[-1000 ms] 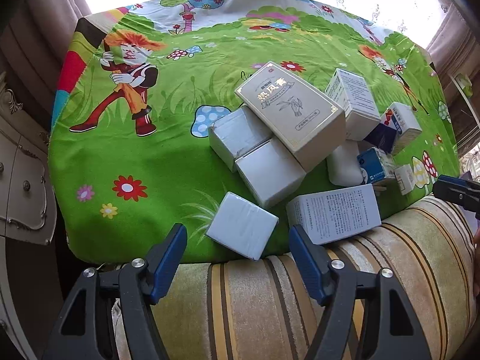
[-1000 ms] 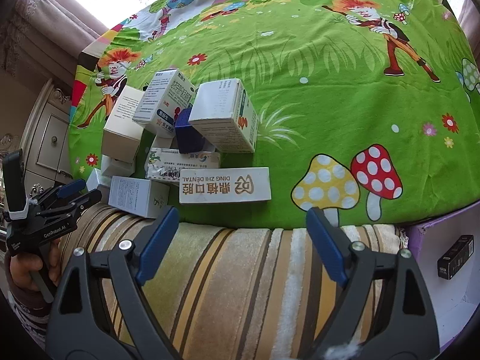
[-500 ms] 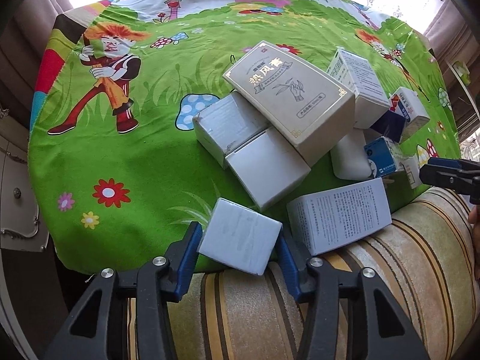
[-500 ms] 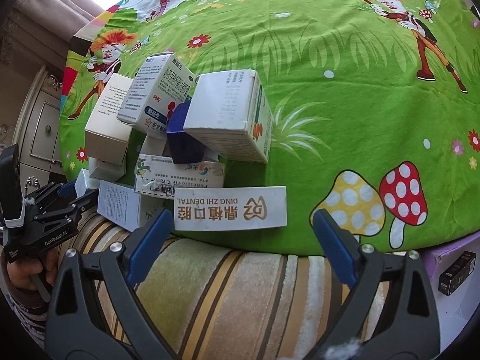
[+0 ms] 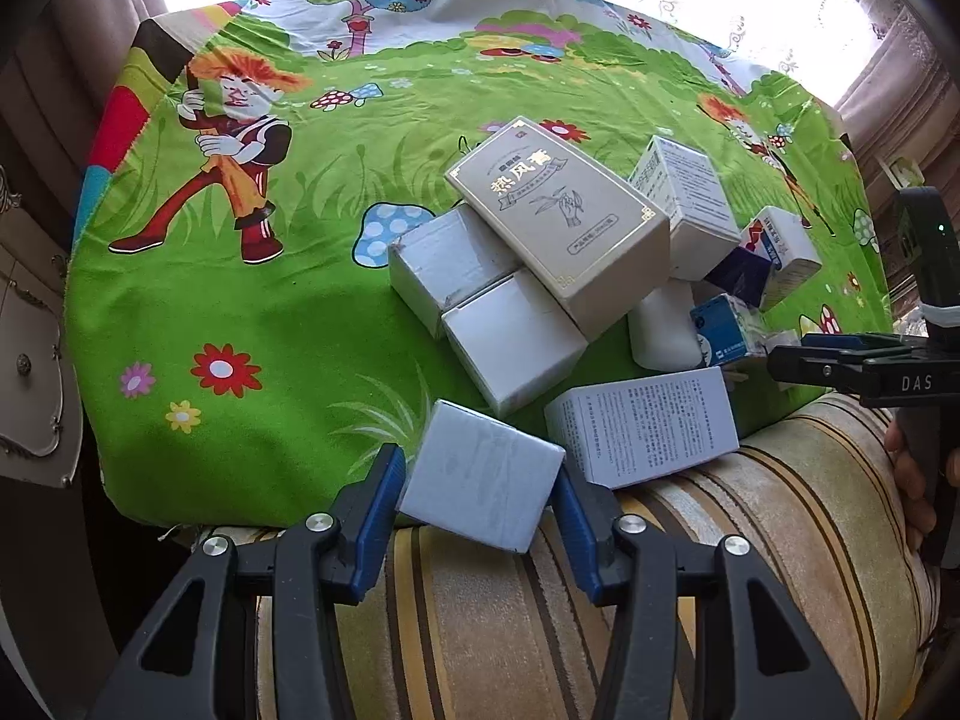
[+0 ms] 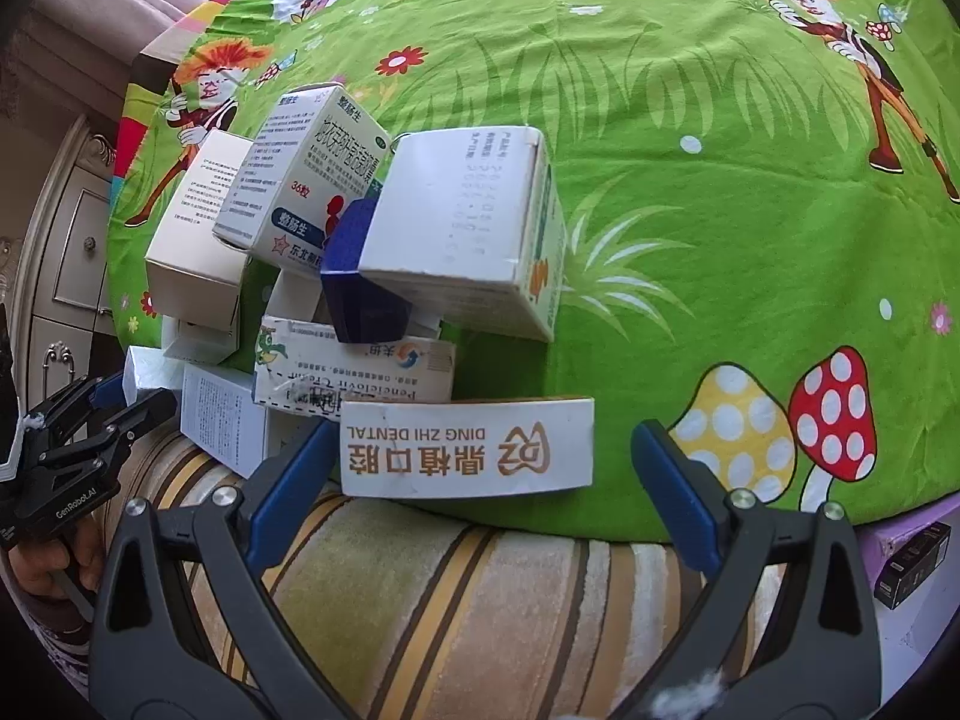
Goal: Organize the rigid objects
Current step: 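Grasp the small white cube with the left gripper while the right grasps the DING ZHI DENTAL box, then carry both boxes into the storage box and open both grippers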
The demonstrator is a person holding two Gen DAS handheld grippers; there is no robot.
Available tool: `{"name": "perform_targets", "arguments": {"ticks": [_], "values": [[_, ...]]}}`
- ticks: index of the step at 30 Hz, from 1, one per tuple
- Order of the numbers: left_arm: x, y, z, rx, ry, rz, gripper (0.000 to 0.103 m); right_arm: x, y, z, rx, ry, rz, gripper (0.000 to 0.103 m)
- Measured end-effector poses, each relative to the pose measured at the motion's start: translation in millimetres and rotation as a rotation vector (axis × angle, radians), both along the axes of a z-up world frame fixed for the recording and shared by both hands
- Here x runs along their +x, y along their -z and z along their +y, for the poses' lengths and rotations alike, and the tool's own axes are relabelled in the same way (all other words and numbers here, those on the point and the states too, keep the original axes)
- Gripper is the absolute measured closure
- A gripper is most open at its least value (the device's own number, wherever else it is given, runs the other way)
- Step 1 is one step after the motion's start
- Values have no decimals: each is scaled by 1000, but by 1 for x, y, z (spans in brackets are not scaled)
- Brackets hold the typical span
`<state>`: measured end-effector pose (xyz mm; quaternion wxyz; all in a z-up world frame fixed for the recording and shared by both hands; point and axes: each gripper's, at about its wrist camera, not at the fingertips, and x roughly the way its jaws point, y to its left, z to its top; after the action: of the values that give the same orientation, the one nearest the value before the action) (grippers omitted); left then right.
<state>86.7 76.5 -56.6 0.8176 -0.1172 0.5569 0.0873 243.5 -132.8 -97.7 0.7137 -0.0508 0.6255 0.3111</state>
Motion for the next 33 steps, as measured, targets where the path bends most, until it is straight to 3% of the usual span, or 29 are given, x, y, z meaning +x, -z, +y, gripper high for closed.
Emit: {"name": "perform_targets", "arguments": {"ticks": [3, 7, 18, 33], "values": [[-5, -5, -4, -12, -9, -17, 54, -1, 1, 3, -7, -6, -8, 5], [-11, -11, -7, -45, -27, -41, 59, -5, 1, 3, -4, -29, -6, 19], [-20, -24, -26, -96, -19, -102, 61, -16, -24, -25, 20, 19, -88, 19], [-13, -45, -121, -235, 184, -186, 61, -67, -76, -136, 34, 235, -268, 19]]}}
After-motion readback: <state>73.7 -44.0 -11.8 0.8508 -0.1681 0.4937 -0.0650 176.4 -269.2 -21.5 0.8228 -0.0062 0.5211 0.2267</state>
